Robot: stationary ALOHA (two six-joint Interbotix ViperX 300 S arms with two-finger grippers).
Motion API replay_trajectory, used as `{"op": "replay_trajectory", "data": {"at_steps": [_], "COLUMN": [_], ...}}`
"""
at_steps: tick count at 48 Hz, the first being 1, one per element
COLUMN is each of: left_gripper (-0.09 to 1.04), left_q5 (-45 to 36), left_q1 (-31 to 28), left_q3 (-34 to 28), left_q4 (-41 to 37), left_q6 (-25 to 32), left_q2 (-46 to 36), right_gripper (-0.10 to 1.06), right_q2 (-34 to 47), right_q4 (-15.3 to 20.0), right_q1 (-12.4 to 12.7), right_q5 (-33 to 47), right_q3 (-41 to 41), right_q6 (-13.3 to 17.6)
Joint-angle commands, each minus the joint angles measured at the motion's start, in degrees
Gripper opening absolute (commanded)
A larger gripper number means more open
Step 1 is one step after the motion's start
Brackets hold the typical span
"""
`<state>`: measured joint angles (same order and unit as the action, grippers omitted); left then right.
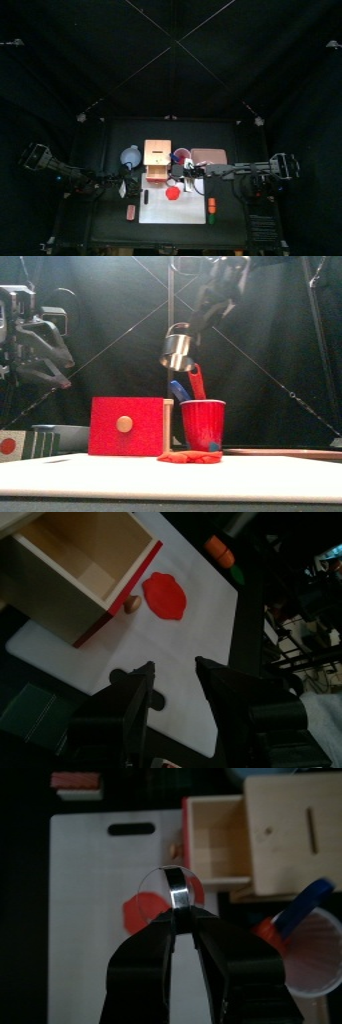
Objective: Get the cutter from the drawer then cut the dough then place the extra dough in the bowl
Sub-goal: Place the cutter on the board
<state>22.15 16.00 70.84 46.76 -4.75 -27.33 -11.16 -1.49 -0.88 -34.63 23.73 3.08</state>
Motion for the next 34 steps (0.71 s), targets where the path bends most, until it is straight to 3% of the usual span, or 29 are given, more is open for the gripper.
{"op": "replay_trajectory", "data": {"at_steps": [1, 16, 34], "left_gripper": [0.78, 0.78, 0.78], "left_q5": [0.2, 2.0, 1.9], "left_q1": [-1.3, -9.1, -15.6], "left_q3": [-0.8, -1.1, -1.1], "left_q4": [-0.2, -2.9, -5.6], "left_q6": [0.2, 0.4, 0.1], "left_q2": [-1.8, -8.5, -11.0], "right_gripper": [0.55, 0.56, 0.57], "right_q2": [-5.9, -8.0, -1.7], "right_q4": [2.3, 1.0, -0.3], "right_q1": [-0.7, 0.1, 4.9], "right_q5": [3.5, 14.6, 16.9], "right_q3": [8.5, 21.8, 22.6], "right_q6": [1.9, 8.5, 8.7]}}
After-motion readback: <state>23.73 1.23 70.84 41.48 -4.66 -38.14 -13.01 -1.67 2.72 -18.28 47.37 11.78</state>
